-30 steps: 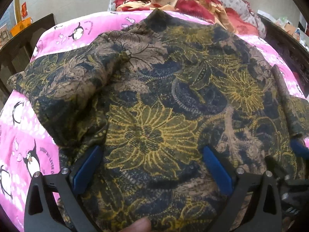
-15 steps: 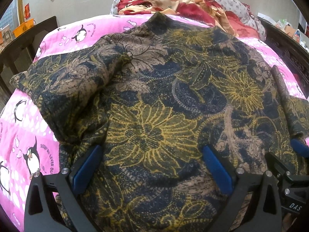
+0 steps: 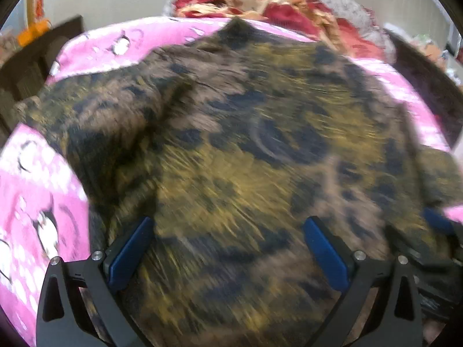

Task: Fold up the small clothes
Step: 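Move the left gripper to the shirt's side edge and grasp it, then fold the gripped side and sleeve over the shirt body with the left gripper, release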

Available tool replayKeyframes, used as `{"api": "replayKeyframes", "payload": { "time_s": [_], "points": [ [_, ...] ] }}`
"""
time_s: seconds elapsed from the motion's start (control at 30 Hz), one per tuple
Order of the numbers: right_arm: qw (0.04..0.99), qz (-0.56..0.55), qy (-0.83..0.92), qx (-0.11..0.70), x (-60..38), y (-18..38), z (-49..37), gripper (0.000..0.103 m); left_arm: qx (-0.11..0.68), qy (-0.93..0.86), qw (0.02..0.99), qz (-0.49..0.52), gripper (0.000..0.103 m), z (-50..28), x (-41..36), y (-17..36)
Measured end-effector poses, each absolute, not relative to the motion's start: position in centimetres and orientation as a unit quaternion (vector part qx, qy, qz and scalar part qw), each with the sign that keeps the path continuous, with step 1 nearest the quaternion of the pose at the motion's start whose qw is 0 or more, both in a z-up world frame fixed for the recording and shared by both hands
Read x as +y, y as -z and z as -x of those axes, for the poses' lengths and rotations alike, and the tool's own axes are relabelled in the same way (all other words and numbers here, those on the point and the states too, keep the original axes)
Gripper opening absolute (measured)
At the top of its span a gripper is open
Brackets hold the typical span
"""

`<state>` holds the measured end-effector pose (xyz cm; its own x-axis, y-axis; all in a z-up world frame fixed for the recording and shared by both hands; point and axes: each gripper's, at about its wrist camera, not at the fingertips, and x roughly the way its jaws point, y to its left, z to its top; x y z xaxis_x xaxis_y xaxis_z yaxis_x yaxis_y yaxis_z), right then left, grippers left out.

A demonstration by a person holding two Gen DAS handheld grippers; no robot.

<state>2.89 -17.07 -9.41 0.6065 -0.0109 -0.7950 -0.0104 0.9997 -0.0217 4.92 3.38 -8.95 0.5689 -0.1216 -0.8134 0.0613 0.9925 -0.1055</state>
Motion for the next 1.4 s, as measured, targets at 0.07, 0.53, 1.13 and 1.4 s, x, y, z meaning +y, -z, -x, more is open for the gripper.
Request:
{"api": "replayKeyframes", "payload": {
  "time_s": [0.07,0.53,1.13,1.4],
  "points": [
    [0.896,0.012,0.001,0.443,-17.1,9.4,-2.8,0.103,0.472,0.084,0.877,0.035,0.103,-3.6,3.0,8.3],
    [0.896,0.011,0.001,0.443,-17.2,9.4,-2.6,0.103,0.493,0.015,0.870,0.005,0.103,-7.6,18.4,2.1],
    [0.897,0.014,0.002,0.441,-17.1,9.5,-2.6,0.103,0.449,-0.031,0.820,0.354,0.099,-16.4,42.5,6.2],
    [0.898,0.015,0.002,0.440,-17.0,9.4,-2.9,0.103,0.433,-0.015,0.822,0.368,0.057,-18.7,42.3,6.7]
  ]
}}
